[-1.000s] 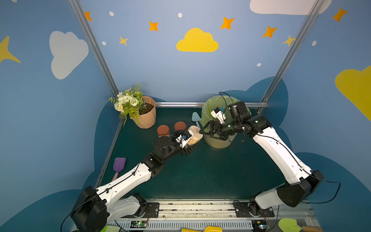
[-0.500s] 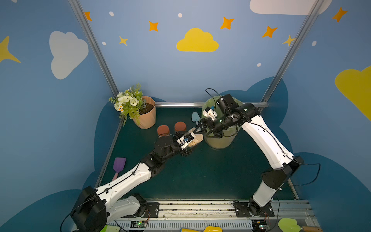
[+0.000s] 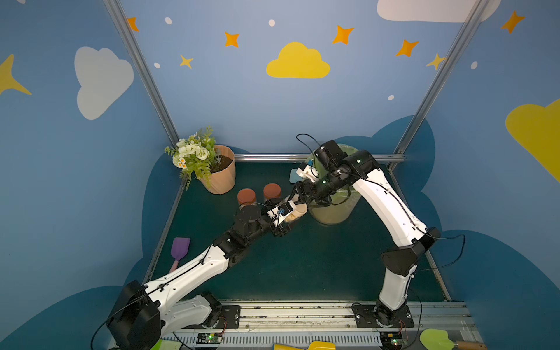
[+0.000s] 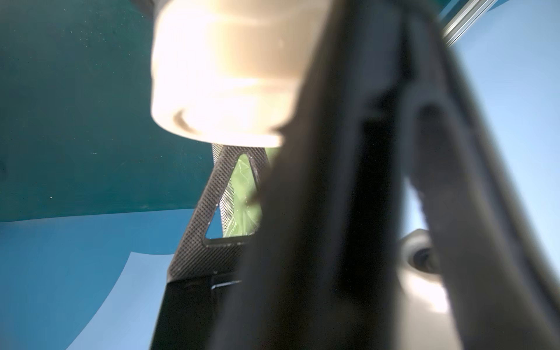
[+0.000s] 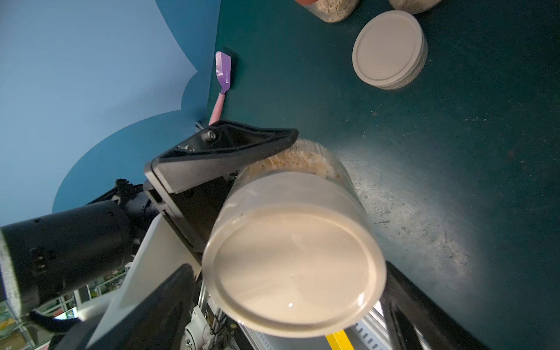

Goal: Empty expired oatmeal from jars
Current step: Unscrew the lid from the jar.

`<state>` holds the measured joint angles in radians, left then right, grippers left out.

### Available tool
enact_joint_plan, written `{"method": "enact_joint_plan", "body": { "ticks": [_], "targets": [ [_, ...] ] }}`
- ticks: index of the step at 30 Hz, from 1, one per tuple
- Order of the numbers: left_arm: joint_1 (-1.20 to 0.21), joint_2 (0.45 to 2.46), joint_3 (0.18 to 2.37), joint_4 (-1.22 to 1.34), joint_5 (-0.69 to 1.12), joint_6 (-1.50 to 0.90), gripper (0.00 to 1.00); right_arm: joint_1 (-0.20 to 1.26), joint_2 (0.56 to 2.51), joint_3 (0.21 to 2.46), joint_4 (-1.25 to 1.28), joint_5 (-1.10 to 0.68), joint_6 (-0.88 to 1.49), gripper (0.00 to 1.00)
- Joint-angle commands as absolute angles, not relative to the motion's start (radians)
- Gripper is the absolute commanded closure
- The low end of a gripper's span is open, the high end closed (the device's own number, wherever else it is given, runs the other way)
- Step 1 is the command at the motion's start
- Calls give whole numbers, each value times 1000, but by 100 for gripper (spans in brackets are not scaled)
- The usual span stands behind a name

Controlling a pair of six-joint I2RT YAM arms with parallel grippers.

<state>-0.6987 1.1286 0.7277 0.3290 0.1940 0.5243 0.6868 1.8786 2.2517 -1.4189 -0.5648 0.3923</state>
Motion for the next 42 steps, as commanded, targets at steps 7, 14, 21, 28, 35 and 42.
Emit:
{"method": "enact_joint_plan", "body": {
  "ticks": [7,14,21,28,35,42],
  "targets": [
    [-700,1118,768,376,249,490,89,722,1908,2294,-1493,-498,302,18],
    [-671,1107,752,373,334,416,92,729,1873,2275,-1446,-527,194,35],
    [-635,1107,727,450,547,246,96,761,1806,2169,-1386,-523,-232,44],
    [-635,1122,725,490,597,203,96,764,1819,2097,-1365,-475,-554,40],
    [-635,1069,715,454,589,220,96,762,1930,2237,-1470,-418,-663,31],
    [-626,1060,709,434,563,239,96,762,1902,2213,-1414,-434,-661,12]
  ]
}}
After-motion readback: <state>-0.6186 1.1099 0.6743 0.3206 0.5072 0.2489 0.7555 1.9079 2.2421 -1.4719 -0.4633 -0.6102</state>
